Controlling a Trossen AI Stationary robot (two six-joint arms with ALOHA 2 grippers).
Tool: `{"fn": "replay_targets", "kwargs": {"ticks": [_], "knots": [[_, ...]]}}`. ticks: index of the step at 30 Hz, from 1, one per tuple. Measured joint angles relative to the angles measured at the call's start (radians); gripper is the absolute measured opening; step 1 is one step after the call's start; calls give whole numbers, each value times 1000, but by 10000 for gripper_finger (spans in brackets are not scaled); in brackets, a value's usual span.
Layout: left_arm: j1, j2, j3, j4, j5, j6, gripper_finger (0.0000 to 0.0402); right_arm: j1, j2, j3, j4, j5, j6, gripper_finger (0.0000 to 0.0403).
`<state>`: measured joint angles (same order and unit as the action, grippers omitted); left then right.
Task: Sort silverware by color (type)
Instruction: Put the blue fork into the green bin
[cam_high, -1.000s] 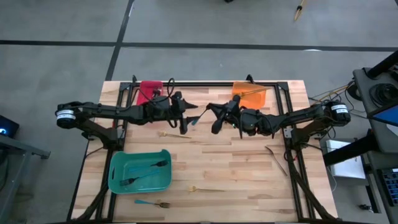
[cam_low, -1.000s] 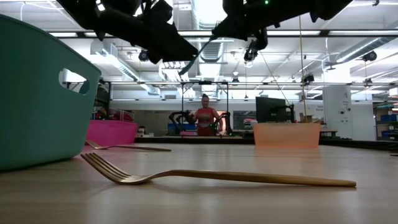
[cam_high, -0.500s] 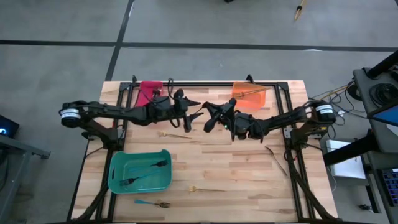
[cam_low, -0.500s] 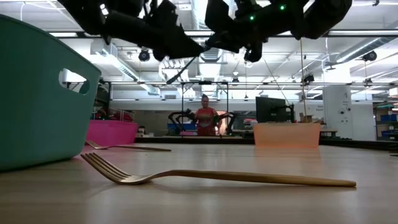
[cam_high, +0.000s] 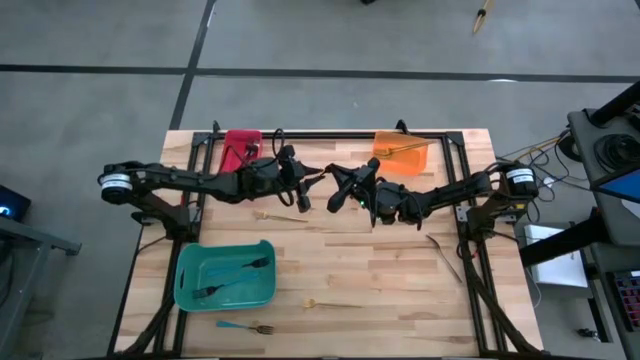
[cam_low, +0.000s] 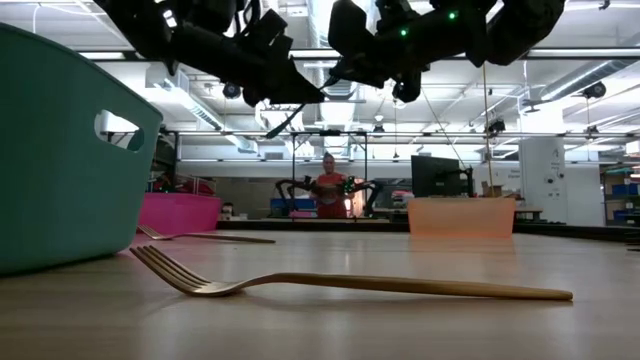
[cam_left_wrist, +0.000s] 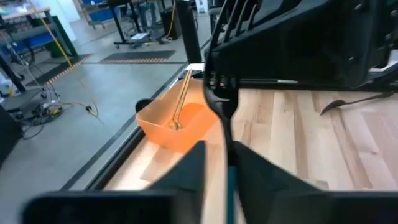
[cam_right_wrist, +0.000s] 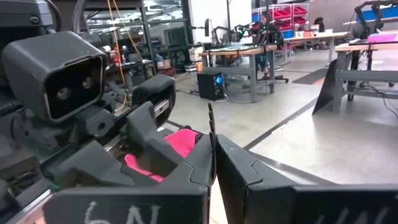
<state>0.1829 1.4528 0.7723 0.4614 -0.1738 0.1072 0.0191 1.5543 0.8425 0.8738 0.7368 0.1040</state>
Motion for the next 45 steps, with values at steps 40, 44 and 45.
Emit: {"fn": "replay_targets", "kwargs": {"ticks": [40, 44, 45], "knots": [[-306, -207, 352, -1215, -52, -352, 0, 18, -322, 2, -390, -11, -77, 183], [-431, -214, 396, -1429, -25, -450, 0, 18, -315, 2, -412, -11, -73, 183], [-466, -215, 401, -1469, -14, -476, 0, 18, -313, 2, -417, -11, -70, 183]]}}
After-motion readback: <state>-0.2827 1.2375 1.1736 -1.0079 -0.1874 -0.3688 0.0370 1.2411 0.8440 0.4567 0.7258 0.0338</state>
